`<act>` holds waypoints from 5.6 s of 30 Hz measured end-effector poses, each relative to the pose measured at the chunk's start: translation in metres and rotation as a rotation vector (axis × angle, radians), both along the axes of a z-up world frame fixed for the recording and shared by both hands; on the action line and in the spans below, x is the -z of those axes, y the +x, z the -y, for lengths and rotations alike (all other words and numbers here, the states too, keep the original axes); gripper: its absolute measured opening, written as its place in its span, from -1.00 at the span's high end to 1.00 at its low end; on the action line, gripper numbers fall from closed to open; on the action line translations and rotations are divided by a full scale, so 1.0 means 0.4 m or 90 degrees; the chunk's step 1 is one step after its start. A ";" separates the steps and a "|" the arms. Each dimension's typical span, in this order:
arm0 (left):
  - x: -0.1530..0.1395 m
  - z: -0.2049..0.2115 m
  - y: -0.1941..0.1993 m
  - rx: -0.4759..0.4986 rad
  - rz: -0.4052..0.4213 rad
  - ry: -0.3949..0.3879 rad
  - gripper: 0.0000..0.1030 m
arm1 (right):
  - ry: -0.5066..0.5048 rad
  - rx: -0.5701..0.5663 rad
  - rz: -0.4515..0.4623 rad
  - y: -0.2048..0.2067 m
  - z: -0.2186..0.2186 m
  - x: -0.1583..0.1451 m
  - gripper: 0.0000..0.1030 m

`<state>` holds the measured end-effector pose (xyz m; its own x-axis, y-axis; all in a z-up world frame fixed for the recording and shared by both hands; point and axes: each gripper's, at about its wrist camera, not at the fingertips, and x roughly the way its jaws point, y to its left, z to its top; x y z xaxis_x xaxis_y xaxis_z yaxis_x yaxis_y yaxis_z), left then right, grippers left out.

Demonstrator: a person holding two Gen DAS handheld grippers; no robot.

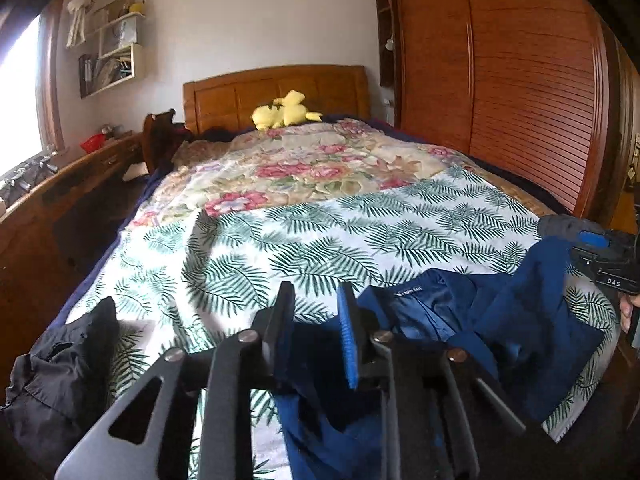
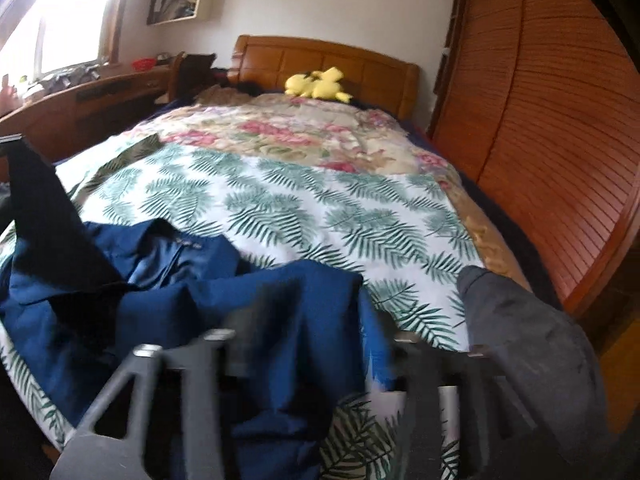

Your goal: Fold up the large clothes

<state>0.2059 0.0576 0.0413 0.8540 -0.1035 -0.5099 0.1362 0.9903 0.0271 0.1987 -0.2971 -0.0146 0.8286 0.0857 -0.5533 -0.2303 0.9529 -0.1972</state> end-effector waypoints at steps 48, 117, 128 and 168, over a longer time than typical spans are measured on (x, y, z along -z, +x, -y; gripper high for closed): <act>0.246 -0.074 -0.066 0.064 -0.047 -0.091 0.43 | -0.108 -0.056 -0.063 0.326 -0.381 0.066 0.96; 0.235 0.049 -0.032 0.135 -0.052 -0.094 0.43 | -0.083 -0.015 -0.103 0.441 -0.290 0.098 0.00; 0.256 0.149 0.000 0.168 -0.071 -0.080 0.43 | -0.024 0.116 -0.204 0.453 0.019 0.207 0.00; 0.274 0.187 -0.018 0.172 -0.080 -0.066 0.43 | 0.046 0.079 -0.138 0.217 0.026 0.131 0.07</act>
